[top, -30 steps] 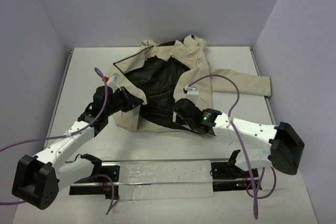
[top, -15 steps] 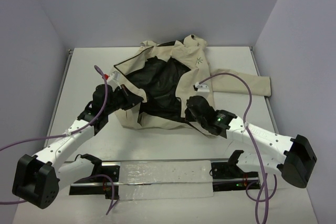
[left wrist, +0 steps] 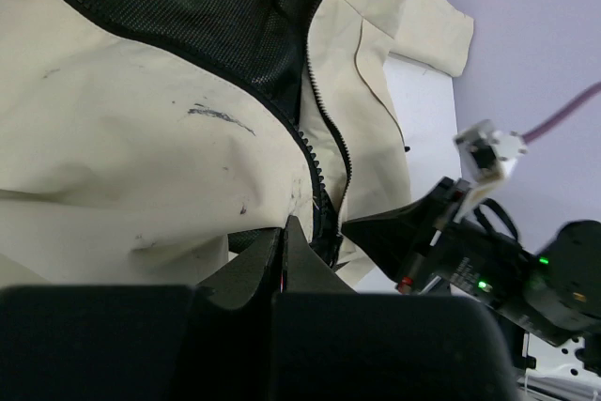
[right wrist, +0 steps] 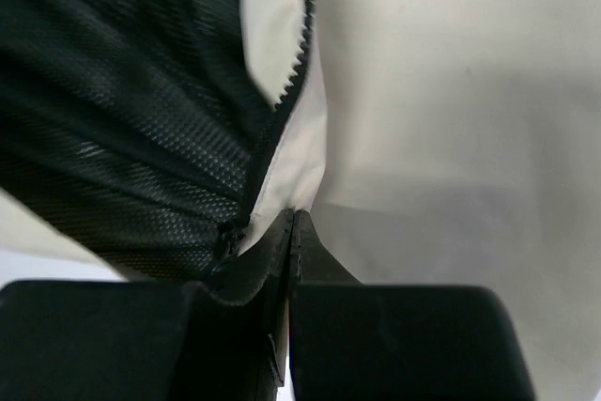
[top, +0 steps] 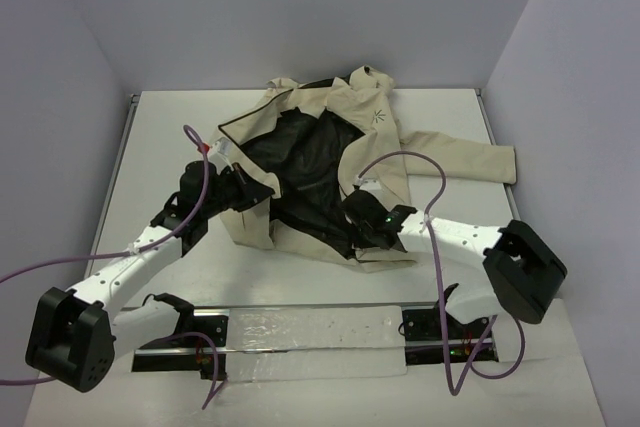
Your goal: Zip up the jacket
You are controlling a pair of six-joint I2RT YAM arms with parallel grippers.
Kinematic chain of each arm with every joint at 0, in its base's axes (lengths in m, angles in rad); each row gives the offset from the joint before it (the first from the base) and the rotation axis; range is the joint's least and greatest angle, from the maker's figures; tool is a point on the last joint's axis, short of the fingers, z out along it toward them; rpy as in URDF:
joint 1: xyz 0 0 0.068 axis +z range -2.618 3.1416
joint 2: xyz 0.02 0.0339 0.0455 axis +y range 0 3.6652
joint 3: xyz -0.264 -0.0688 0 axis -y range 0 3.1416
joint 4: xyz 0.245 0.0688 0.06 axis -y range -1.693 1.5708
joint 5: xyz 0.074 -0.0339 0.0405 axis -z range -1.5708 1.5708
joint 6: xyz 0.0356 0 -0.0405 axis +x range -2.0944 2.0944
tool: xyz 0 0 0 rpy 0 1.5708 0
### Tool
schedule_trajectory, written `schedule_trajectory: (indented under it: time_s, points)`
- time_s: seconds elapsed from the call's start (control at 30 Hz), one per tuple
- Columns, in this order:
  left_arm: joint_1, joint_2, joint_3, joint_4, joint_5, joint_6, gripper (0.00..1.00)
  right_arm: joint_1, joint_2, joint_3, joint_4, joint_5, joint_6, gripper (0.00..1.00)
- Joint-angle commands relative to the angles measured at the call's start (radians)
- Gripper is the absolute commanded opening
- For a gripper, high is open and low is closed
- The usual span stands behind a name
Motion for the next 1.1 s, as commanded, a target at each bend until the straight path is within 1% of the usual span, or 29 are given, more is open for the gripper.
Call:
schedule_trajectory:
  time_s: [0.0, 0.03, 0.1, 0.2, 0.3, 0.33, 0.37, 0.4, 0.43, 0.53, 0.57, 0.6, 0.63, 0.67, 0.8, 0.93, 1.07]
  points:
    - [0.005, 0.006, -0.009, 0.034, 0.021, 0.021, 0.00, -0.020, 0.041, 0.058, -0.033, 0.087, 0.013, 0.03]
    - [0.006, 0.006, -0.009, 0.034, 0.021, 0.021, 0.00, -0.030, 0.043, 0.064, -0.031, 0.090, 0.014, 0.05]
    - [0.005, 0.012, -0.006, 0.031, 0.024, 0.023, 0.00, -0.071, 0.095, 0.083, -0.033, 0.090, 0.012, 0.08]
    - [0.005, 0.014, -0.006, 0.032, 0.027, 0.024, 0.00, -0.088, 0.105, 0.086, -0.015, 0.071, -0.001, 0.12]
    - [0.005, 0.012, -0.006, 0.036, 0.029, 0.021, 0.00, -0.089, 0.060, 0.064, 0.005, 0.058, 0.023, 0.16]
    - [0.005, 0.012, -0.007, 0.038, 0.031, 0.020, 0.00, -0.090, 0.037, 0.050, 0.014, 0.052, 0.036, 0.18]
    - [0.005, 0.012, -0.006, 0.041, 0.033, 0.018, 0.00, -0.089, 0.002, 0.030, 0.028, 0.040, 0.057, 0.22]
    - [0.005, 0.013, -0.005, 0.042, 0.033, 0.017, 0.00, -0.088, -0.036, 0.008, 0.040, 0.030, 0.068, 0.25]
    - [0.005, 0.015, -0.004, 0.043, 0.035, 0.017, 0.00, -0.088, -0.057, -0.012, 0.054, 0.018, 0.073, 0.26]
    - [0.005, 0.020, 0.001, 0.044, 0.039, 0.016, 0.00, -0.088, -0.128, -0.056, 0.120, -0.030, 0.092, 0.26]
    - [0.006, 0.022, 0.002, 0.043, 0.040, 0.017, 0.00, -0.088, -0.136, -0.062, 0.132, -0.037, 0.094, 0.24]
    - [0.006, 0.023, 0.003, 0.042, 0.041, 0.018, 0.00, -0.088, -0.138, -0.065, 0.136, -0.040, 0.094, 0.19]
    - [0.006, 0.022, 0.005, 0.042, 0.041, 0.018, 0.00, -0.089, -0.135, -0.063, 0.136, -0.041, 0.092, 0.17]
    - [0.005, 0.022, 0.008, 0.042, 0.041, 0.018, 0.00, -0.089, -0.129, -0.058, 0.133, -0.042, 0.090, 0.17]
    - [0.005, 0.020, 0.011, 0.039, 0.039, 0.018, 0.00, -0.090, -0.091, -0.061, 0.130, -0.052, 0.093, 0.36]
    - [0.005, 0.019, 0.010, 0.036, 0.038, 0.019, 0.00, -0.086, -0.099, -0.080, 0.153, -0.084, 0.099, 0.39]
    - [0.005, 0.021, 0.008, 0.039, 0.041, 0.019, 0.00, -0.061, -0.153, -0.089, 0.140, -0.070, 0.111, 0.43]
